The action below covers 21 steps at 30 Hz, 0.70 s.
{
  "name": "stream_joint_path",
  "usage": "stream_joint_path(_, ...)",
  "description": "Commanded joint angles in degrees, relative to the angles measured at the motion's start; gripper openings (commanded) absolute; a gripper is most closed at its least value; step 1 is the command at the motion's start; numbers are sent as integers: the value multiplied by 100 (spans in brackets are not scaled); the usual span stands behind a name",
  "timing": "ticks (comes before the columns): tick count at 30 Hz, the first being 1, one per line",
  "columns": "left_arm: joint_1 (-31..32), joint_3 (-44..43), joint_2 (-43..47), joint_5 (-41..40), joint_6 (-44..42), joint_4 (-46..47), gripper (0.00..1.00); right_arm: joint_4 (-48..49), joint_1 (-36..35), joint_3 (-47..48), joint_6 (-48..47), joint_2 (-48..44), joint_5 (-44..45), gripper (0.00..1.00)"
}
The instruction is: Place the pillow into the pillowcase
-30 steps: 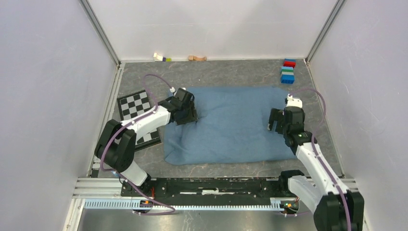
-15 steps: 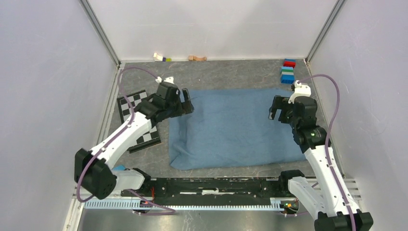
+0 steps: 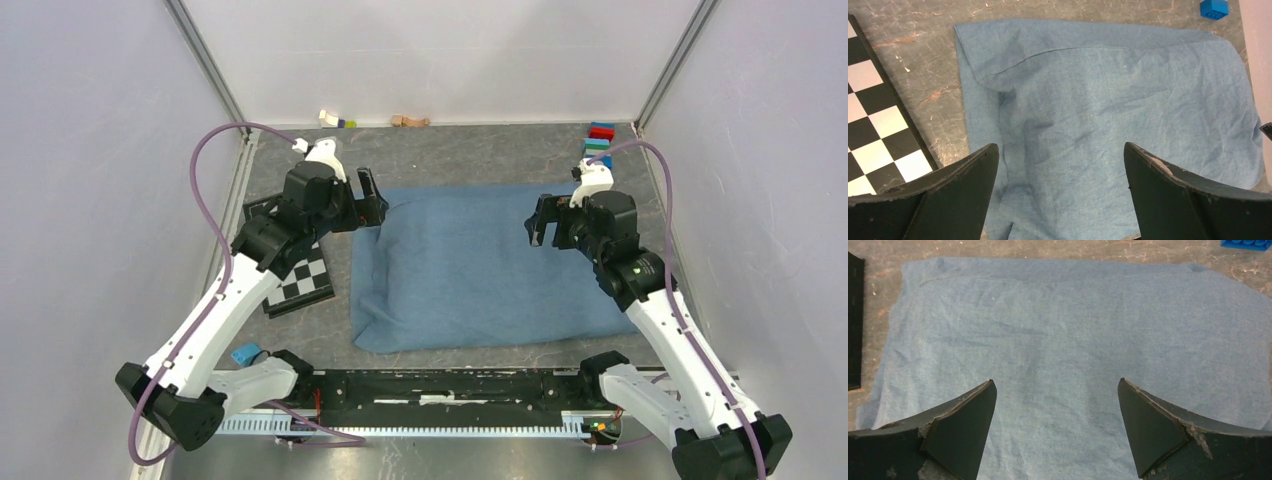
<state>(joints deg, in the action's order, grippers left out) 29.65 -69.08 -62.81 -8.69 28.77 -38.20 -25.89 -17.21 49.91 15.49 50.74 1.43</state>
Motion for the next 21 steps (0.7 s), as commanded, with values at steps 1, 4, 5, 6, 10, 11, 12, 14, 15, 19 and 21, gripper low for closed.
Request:
stream_joint_path(1, 0, -328, 170, -247, -331, -245, 100, 502, -45, 54, 287, -82, -333, 98)
stream_joint_path(4, 2, -244, 284, -341, -297, -241, 100, 489, -43, -76, 325, -165, -487, 98)
stream_joint_path(5, 2, -238, 295, -331, -303, -245, 100, 428, -43, -78, 304, -188, -462, 98)
stream_joint_path(6, -2, -246, 300, -330, -303, -278, 100, 385, -45, -86, 253, -211, -458, 98)
stream_joint_path(10, -2, -238, 330, -342, -272, -320, 100, 231, -44, -8, 138, -259, -363, 98)
stream_joint_path(11, -3, -229, 343, -329, -261, -312, 100, 241, -49, -8, 130, -278, -348, 98)
stream_joint_path(12, 2, -229, 339, -312, -262, -318, 100, 249, -45, 1, 132, -287, -330, 98)
stream_joint_path(14, 2, -221, 354, -302, -242, -318, 100, 259, -45, 10, 111, -302, -259, 98)
stream_joint_path(15, -3, -212, 369, -301, -247, -307, 100, 260, -45, 6, 100, -316, -206, 98)
stream_joint_path(19, -3, -155, 414, -369, -281, -297, 100, 251, -45, 19, 69, -326, -178, 98)
stream_joint_path(21, 1, -132, 429, -379, -276, -294, 100, 234, -39, 36, 61, -307, -178, 98)
